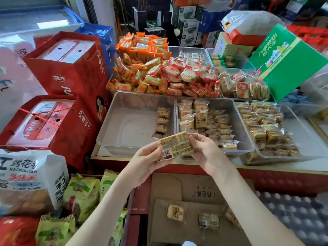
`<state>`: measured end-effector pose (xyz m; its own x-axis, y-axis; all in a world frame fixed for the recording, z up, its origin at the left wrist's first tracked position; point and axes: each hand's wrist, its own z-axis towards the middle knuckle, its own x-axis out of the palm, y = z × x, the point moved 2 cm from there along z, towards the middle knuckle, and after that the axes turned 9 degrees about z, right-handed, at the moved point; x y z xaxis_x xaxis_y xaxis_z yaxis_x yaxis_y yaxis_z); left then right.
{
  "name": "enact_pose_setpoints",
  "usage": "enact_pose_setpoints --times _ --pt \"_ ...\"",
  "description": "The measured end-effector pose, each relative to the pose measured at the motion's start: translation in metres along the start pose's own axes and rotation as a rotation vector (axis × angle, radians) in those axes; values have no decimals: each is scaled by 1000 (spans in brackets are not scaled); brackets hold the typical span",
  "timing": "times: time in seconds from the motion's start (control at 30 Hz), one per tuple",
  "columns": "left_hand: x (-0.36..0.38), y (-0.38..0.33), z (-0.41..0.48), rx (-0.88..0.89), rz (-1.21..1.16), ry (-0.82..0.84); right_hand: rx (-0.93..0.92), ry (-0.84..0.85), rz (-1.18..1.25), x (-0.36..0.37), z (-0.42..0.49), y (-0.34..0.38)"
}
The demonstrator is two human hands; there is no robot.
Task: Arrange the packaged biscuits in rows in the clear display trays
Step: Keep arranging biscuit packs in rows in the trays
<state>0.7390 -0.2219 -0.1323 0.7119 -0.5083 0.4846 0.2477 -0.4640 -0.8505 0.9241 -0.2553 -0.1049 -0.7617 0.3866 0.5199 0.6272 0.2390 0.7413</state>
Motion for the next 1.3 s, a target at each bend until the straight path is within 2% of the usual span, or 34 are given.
enact_pose_setpoints --times 0.07,0.1,0.17,0.23,0.3,0.37,0.4,0.47,0.53,0.6,0.73,0.83,0.93,1.07,1.2,1.3 --pt "0 1 9 -18 32 -12 2 -30 -7 -3 6 0" --pt "1 2 14 -33 58 -17 -42 -65 -141 -6 11 0" --pt "7 3 27 -63 108 -38 -221 -177 -574 -14 17 2" --pt "14 5 41 -80 119 -78 -349 -163 -785 -21 21 6" --pt "21 8 57 -104 130 -130 -254 11 -736 -26 24 8" --pt "27 11 76 -126 234 -177 -111 141 -878 -33 31 11" --pt "29 13 85 -129 296 -176 -89 155 -1020 -38 39 11" --pt "37 15 102 -124 375 -118 -176 52 -1211 -49 57 14" --pt "43 18 117 -112 455 -29 -317 -117 -1169 -64 76 20" --pt "41 23 132 -56 687 12 -324 -173 -1029 -83 89 28" --pt "13 37 166 180 1498 -193 -159 -74 -810 -113 105 45" --pt "-4 43 190 12 1830 -165 -58 35 -929 -117 115 40" --pt "-7 45 209 -40 1998 -77 43 108 -1090 -114 128 22" --pt "-1 42 221 -38 2131 -4 40 64 -1320 -111 145 11" --pt "10 39 221 62 2224 20 201 62 -1264 -113 148 12" --pt "13 38 219 147 2229 -15 211 88 -1257 -112 148 16"
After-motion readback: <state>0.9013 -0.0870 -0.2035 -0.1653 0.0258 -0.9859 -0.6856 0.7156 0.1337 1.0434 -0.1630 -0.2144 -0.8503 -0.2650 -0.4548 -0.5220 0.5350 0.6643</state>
